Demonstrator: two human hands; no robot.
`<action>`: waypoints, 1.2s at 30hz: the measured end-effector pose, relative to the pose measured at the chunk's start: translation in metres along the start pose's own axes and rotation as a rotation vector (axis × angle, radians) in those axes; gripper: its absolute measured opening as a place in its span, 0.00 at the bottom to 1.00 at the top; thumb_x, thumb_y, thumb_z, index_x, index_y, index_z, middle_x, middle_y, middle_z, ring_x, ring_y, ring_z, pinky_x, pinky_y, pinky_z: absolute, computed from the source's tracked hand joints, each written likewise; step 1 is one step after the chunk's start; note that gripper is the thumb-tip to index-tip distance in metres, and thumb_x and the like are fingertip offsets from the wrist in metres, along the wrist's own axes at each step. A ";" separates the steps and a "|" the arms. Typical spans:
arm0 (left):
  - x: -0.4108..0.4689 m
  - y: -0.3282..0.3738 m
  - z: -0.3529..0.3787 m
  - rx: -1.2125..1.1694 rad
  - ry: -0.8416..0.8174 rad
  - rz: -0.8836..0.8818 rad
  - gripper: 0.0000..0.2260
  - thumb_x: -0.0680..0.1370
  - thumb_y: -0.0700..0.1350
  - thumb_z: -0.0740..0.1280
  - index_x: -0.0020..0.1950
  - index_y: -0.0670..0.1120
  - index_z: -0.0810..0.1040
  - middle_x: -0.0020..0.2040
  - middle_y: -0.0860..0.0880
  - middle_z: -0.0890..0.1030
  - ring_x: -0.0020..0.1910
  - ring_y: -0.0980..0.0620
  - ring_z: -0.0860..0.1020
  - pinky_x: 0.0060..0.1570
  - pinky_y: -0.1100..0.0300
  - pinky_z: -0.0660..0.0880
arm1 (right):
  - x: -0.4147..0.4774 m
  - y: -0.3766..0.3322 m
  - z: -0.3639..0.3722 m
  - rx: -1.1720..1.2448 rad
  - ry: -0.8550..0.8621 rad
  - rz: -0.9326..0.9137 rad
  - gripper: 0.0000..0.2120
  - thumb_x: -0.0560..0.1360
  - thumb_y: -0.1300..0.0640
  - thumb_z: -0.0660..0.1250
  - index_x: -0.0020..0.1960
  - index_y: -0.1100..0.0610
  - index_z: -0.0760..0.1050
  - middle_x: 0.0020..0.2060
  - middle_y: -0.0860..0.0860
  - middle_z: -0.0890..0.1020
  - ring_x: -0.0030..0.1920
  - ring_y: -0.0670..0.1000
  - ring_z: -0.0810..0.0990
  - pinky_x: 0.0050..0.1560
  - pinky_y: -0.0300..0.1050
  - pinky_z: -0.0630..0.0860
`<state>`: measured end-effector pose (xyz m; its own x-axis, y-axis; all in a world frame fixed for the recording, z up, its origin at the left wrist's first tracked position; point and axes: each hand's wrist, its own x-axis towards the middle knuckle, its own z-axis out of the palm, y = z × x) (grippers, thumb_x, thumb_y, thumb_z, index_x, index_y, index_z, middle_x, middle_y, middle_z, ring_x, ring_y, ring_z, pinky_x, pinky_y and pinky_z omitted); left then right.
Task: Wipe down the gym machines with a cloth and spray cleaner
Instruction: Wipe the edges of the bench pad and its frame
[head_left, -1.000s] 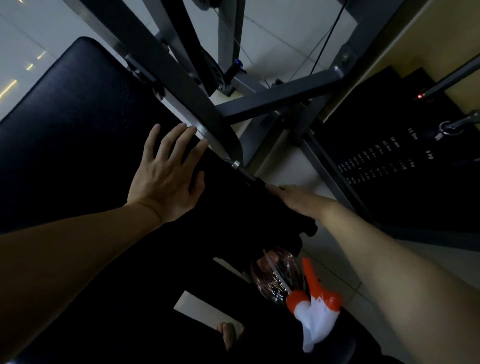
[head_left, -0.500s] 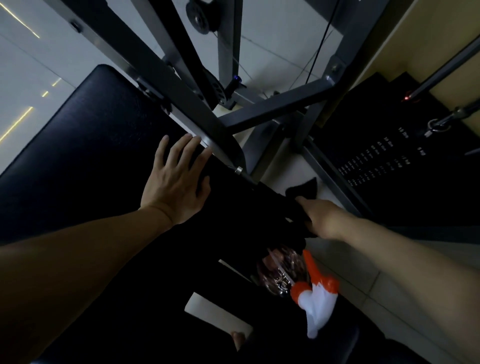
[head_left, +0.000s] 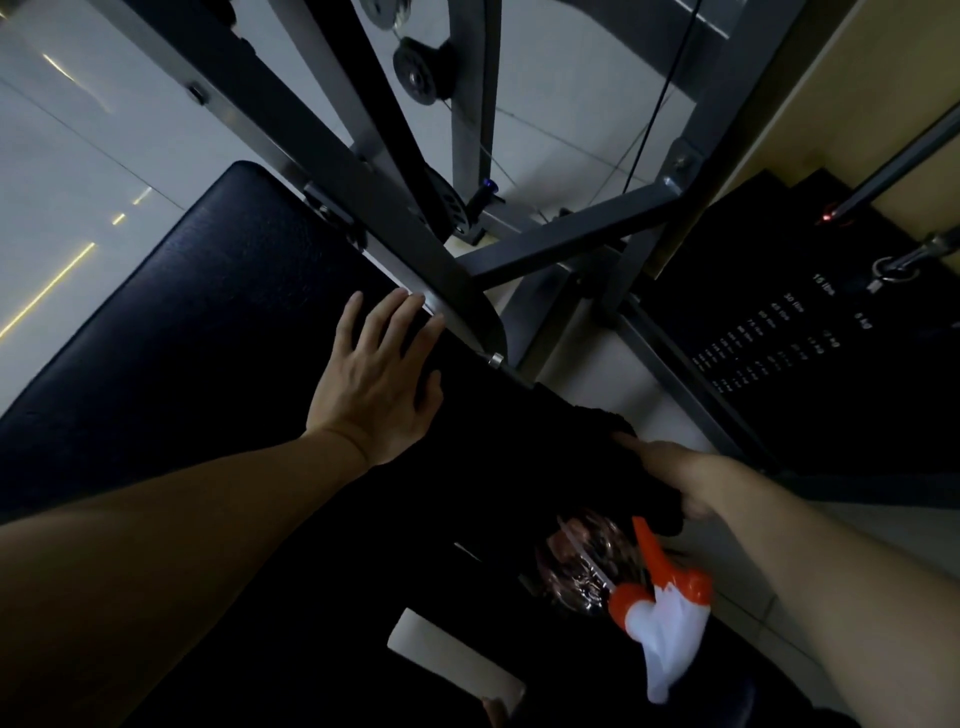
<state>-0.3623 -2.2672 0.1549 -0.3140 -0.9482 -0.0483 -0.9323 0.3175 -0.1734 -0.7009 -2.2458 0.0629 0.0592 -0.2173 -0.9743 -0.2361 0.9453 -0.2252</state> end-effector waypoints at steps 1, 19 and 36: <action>0.000 0.000 0.000 0.003 0.003 0.000 0.27 0.81 0.57 0.53 0.78 0.48 0.66 0.79 0.43 0.63 0.80 0.41 0.57 0.79 0.37 0.50 | 0.000 0.000 -0.001 0.062 0.004 0.038 0.26 0.77 0.37 0.67 0.52 0.61 0.80 0.39 0.61 0.85 0.35 0.58 0.85 0.32 0.45 0.79; -0.002 -0.001 0.003 0.111 -0.044 0.034 0.29 0.83 0.59 0.45 0.82 0.49 0.60 0.81 0.43 0.59 0.81 0.41 0.53 0.79 0.37 0.47 | -0.046 0.003 0.014 -0.995 0.590 -0.052 0.14 0.80 0.56 0.63 0.62 0.62 0.77 0.55 0.59 0.81 0.49 0.57 0.80 0.43 0.45 0.76; -0.102 0.117 -0.193 -1.091 0.082 -0.160 0.50 0.68 0.62 0.78 0.83 0.53 0.55 0.78 0.52 0.62 0.75 0.56 0.63 0.74 0.61 0.63 | -0.331 -0.047 0.064 -0.365 0.291 -0.808 0.16 0.75 0.43 0.70 0.54 0.55 0.83 0.45 0.52 0.86 0.50 0.55 0.85 0.53 0.50 0.81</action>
<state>-0.4738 -2.1314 0.3294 -0.1487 -0.9884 -0.0310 -0.6084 0.0667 0.7908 -0.6470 -2.2024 0.3958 0.1050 -0.8747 -0.4732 -0.5220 0.3565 -0.7749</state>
